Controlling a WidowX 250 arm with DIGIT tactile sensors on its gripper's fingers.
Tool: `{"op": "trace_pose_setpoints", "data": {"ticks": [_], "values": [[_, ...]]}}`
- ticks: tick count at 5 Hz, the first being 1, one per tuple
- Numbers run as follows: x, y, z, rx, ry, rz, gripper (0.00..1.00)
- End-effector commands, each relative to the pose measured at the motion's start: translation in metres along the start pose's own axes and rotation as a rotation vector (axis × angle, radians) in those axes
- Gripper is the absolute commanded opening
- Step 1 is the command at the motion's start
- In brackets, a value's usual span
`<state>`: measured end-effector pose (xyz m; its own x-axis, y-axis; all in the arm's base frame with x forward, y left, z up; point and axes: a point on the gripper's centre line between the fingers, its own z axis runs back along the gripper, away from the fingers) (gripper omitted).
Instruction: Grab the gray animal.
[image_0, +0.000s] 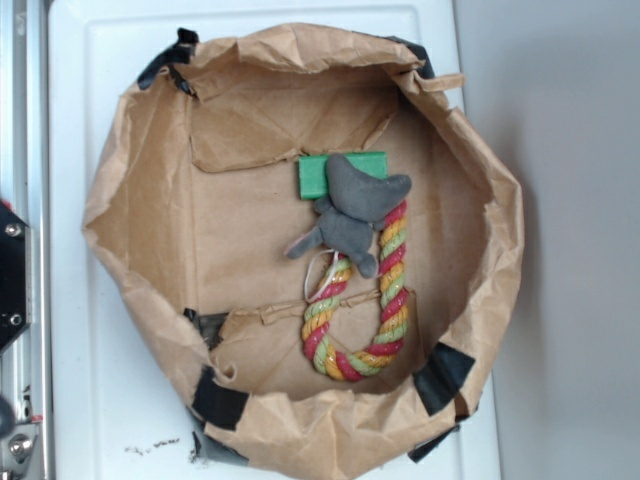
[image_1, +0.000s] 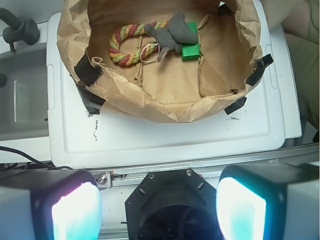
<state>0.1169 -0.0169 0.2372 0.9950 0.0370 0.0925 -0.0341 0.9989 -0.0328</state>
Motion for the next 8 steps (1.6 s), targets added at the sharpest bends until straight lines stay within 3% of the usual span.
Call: {"op": "trace_pose_setpoints", "data": {"ticks": [1,2,3,4,7,8], "values": [[0.0,0.0,0.0,0.0,0.0,0.0,1.0],[0.04,-0.027,-0.01,-0.043,-0.013,0.157,1.0],[0.084,-0.043,-0.028,-0.036,-0.006,0.281,1.0],[0.122,-0.048,-0.051,-0.071,0.001,0.43,1.0],[0.122,-0.048,-0.051,-0.071,0.001,0.43,1.0],[0.145,-0.025,-0.089,-0.077,-0.033,0.599,1.0]]}}
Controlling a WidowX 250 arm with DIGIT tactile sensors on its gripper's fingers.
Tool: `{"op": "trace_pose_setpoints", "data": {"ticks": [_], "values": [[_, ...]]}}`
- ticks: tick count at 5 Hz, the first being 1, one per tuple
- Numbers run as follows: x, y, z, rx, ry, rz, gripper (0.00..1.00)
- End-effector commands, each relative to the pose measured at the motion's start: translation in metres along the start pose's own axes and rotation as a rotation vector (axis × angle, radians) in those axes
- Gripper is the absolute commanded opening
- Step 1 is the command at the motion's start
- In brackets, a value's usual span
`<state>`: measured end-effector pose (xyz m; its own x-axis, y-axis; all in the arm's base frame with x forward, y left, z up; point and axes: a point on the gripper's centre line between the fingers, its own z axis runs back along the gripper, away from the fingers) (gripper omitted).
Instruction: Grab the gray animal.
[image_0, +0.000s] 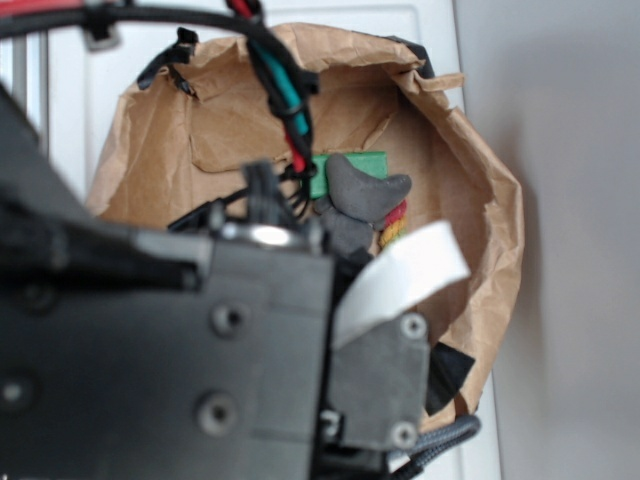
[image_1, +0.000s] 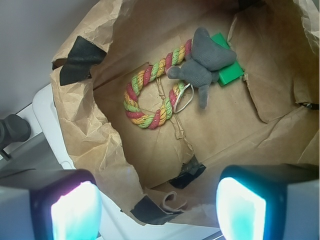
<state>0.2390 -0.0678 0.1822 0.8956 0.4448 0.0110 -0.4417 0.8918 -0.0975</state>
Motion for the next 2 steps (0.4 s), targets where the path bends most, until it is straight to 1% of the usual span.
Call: {"op": "trace_pose_setpoints", "data": {"ticks": [1,2], "values": [[0.054,0.023,-0.038,-0.074,-0.086,0.297,1.0],[0.062,0.028,-0.056,-0.058,-0.116,0.393,1.0]]}}
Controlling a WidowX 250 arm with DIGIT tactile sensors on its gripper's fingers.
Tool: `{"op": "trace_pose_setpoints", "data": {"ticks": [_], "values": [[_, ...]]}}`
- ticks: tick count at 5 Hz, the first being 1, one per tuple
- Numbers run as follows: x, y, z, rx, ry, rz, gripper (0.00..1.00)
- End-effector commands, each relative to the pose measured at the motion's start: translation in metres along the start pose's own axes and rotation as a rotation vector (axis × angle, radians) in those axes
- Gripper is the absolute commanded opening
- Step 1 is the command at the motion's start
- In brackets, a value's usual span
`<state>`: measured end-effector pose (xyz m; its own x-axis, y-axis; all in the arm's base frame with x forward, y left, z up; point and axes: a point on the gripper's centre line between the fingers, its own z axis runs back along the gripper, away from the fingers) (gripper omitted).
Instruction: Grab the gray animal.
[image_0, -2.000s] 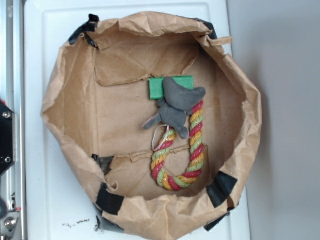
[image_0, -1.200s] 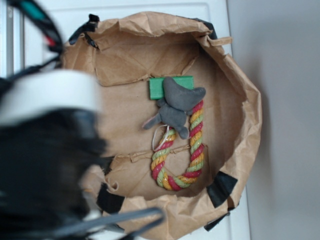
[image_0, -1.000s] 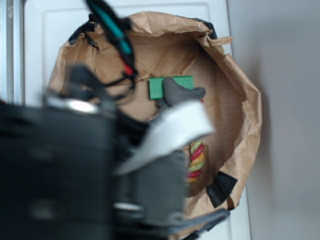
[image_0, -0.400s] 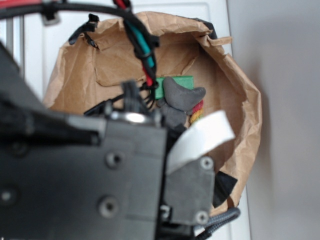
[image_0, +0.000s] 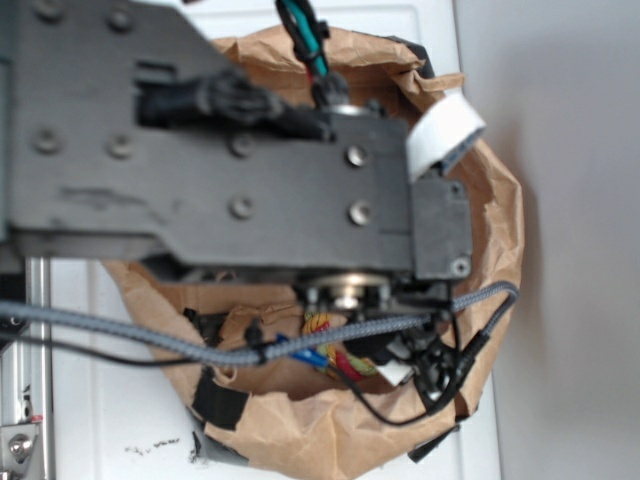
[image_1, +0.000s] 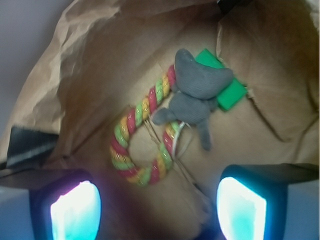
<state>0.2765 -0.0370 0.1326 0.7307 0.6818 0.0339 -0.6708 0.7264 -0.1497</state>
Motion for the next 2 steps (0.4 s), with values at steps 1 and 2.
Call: {"op": "trace_pose_setpoints", "data": {"ticks": [1,2], "values": [[0.018,0.003,-0.03,-0.012,-0.117,0.139,1.0],[0.023,-0.018,-0.054,0.018,-0.14,0.159,1.0]]}}
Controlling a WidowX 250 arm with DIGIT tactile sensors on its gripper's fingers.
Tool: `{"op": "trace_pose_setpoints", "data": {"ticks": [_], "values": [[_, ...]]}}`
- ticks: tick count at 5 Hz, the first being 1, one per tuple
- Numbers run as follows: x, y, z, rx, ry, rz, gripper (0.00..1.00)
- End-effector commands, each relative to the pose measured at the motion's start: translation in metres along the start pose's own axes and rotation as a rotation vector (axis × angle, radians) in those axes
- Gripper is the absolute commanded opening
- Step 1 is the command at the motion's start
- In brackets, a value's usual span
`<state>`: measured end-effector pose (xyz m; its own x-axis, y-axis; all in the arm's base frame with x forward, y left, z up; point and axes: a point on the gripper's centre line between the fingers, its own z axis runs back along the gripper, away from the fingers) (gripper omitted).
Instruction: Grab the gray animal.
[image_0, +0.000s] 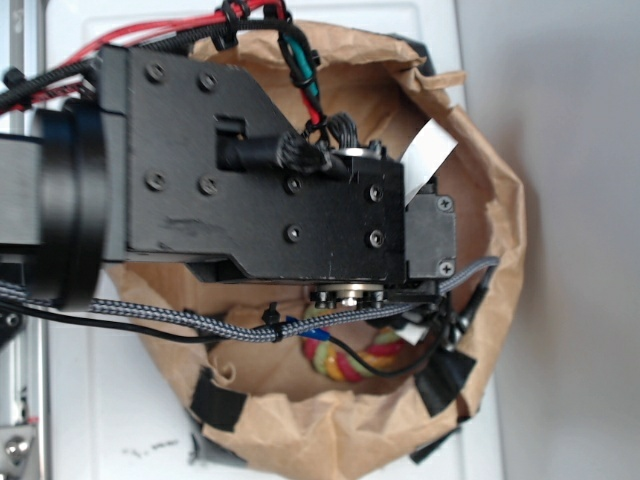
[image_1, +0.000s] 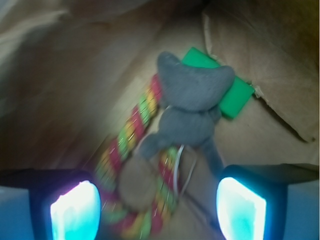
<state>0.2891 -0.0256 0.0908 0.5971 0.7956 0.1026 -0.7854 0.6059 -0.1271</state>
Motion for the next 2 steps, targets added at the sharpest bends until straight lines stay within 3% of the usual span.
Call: {"op": "trace_pose_setpoints", "data": {"ticks": [1,2], "values": [[0.01,-0.043,-0.032,-0.001,-0.095,0.04,1.0],[0.016,-0.043,-0.046,0.045,-0.133,0.039,1.0]]}}
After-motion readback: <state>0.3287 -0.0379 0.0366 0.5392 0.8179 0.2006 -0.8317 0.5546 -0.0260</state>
